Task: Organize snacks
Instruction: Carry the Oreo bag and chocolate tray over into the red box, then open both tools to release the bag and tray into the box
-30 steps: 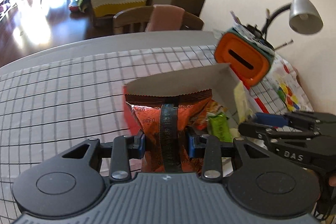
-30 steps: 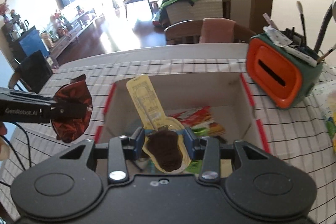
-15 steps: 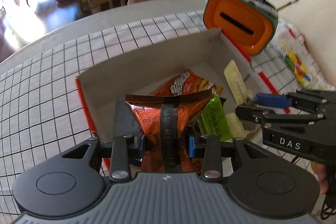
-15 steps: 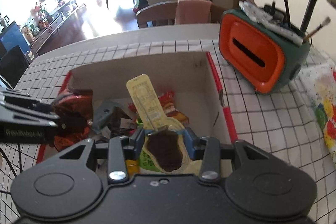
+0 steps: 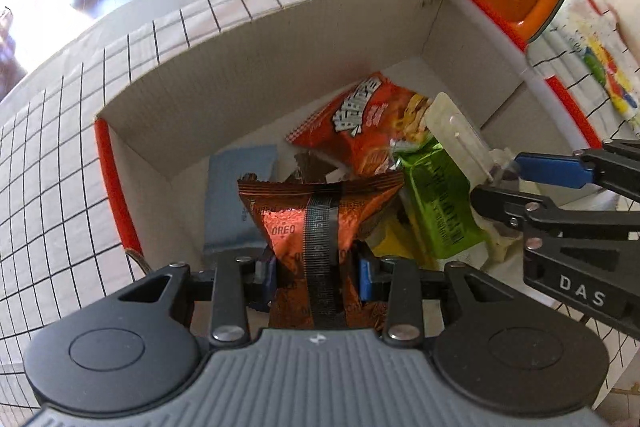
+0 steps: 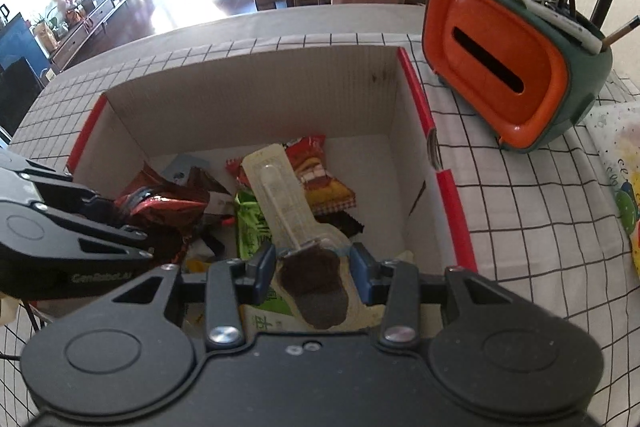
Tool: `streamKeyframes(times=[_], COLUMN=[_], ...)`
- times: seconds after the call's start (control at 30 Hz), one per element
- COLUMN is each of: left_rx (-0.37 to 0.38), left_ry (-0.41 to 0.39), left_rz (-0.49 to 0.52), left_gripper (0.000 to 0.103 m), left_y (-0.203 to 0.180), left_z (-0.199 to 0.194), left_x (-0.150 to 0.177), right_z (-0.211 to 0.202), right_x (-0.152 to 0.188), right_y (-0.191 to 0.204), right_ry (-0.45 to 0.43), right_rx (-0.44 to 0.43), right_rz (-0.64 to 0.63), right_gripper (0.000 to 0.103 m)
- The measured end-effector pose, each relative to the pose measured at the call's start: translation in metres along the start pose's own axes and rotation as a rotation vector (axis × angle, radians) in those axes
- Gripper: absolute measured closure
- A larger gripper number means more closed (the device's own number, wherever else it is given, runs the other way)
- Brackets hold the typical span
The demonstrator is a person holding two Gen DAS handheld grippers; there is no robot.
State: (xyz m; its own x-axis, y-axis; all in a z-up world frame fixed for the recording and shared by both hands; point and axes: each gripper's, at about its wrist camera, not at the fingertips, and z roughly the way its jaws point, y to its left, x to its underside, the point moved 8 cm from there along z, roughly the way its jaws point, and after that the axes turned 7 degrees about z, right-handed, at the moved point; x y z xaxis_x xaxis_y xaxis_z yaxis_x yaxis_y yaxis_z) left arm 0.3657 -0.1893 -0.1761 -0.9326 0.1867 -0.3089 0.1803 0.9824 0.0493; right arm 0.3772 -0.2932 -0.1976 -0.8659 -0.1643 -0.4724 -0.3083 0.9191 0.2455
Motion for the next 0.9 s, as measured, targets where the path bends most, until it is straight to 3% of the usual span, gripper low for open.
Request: streamKeyframes(times=[0.37,0.43,0.9], left_rx=[0.022,0.028,0.078], left_ry=[-0.002,-0.009,-0.121], left_rz=[-0.008,-0.018,-0.070], left_gripper=[0.066,0.062,0.048], left_y=[-0.004,-0.003,0.008], left_z=[0.003,0.001,-0.041], left_x=[0.000,0.001,0.012], right_z=[0.004,0.003,-0.030], right_x=[0.004,0.005,0.007], right_y=[0.002,0.002,0.000], right_ry=[0.015,0.016,-0.061], right_rx=[0.001,-0.002,-0.073], right_rz=[-0.013,-0.007,0.048], right_gripper=[0.063,0.063,0.061])
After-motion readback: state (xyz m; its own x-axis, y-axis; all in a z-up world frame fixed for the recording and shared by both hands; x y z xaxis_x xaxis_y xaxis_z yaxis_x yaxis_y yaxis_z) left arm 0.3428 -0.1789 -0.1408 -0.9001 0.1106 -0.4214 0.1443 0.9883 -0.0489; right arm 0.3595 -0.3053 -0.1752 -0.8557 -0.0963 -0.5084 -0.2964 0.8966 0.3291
